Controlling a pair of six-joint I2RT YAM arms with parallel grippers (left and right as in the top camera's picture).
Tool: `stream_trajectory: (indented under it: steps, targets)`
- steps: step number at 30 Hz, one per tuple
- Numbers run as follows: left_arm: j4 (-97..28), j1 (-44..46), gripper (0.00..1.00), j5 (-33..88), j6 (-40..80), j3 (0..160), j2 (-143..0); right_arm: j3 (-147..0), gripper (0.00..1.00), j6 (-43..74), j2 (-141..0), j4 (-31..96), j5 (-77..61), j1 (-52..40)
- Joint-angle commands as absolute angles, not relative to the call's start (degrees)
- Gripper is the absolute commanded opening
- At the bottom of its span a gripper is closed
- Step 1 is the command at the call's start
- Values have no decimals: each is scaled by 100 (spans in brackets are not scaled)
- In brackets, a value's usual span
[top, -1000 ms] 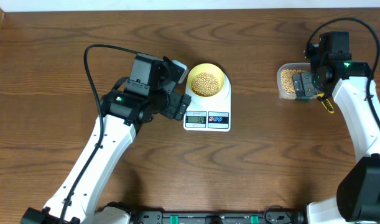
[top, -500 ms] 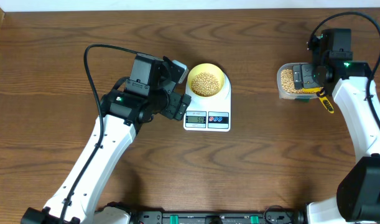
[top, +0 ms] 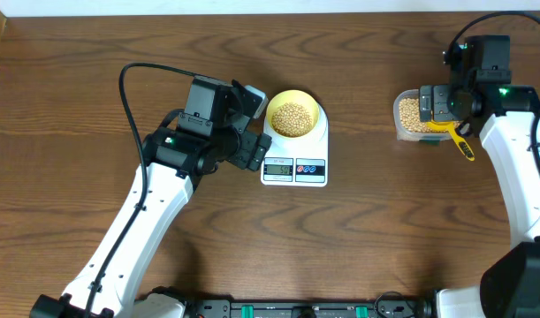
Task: Scoop item into bowl and weigh 50g on scale
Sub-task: 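Lay the scoop down in the tub and hold it there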
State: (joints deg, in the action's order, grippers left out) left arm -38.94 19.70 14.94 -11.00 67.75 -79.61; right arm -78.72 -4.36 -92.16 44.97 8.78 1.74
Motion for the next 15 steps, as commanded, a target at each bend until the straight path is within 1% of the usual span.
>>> stream_trajectory:
  steps: [1,15]
  targets:
    - [-3889,1951,87,1542,-1199,6759,-7950,-7994,99,-325,-9072,4501,864,152]
    - [-3889,1951,87,1542,-1199,6759,-7950,-7990,99,-325,-9109,4482,862,150]
